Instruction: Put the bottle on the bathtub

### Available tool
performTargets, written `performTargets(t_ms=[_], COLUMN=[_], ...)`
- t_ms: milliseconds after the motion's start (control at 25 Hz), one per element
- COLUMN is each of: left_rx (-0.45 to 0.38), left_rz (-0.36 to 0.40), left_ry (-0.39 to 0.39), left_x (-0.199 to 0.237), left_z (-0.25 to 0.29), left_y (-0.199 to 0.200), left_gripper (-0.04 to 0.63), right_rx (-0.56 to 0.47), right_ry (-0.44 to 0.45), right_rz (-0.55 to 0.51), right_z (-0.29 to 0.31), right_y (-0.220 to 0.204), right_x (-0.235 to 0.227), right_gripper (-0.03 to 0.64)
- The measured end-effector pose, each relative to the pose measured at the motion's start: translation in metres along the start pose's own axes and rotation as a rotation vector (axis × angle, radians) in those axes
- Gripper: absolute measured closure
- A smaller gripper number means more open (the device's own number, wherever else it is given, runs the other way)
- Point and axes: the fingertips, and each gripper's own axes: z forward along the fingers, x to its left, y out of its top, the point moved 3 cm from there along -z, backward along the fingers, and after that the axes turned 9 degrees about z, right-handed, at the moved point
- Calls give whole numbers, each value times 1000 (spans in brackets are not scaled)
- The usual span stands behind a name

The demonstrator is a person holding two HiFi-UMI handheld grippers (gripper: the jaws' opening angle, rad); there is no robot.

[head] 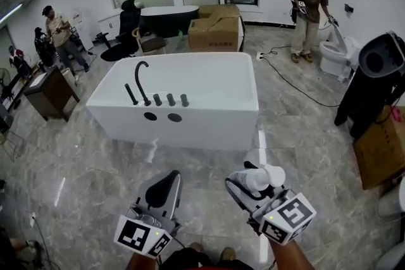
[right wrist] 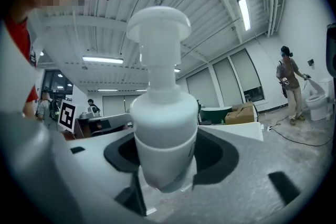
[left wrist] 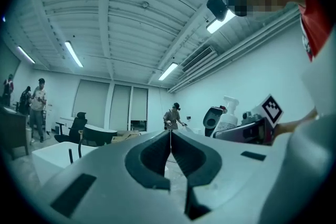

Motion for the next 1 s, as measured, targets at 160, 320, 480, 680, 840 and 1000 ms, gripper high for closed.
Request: performTargets(t_ms=[160,320,480,680,840,1000], left_rx=[22,6,-12,-48,-68,-92], left_rz=[11,0,-18,-36,-37,-35], left_ry=[32,63,72,56,29,24], left_x=[15,61,130,226,286,332], left_z=[3,17,40,65,80,105], left_y=[-11,-27,-48,-65,-86,-105], left_gripper=[583,583,583,583,583,583], right_rx=[16,29,65,76,78,91], right_ry=[24,27,0,-52,-92,-132], right_rz=[27,4,-3,-18,-41,-87], right_z=[21,66,138,236,303,356], right_y=[-7,-8,-7,1,-5,-12], right_x=[-9,-18,-30,-41,-48,-65], right_gripper=[367,366,366,365,365,365])
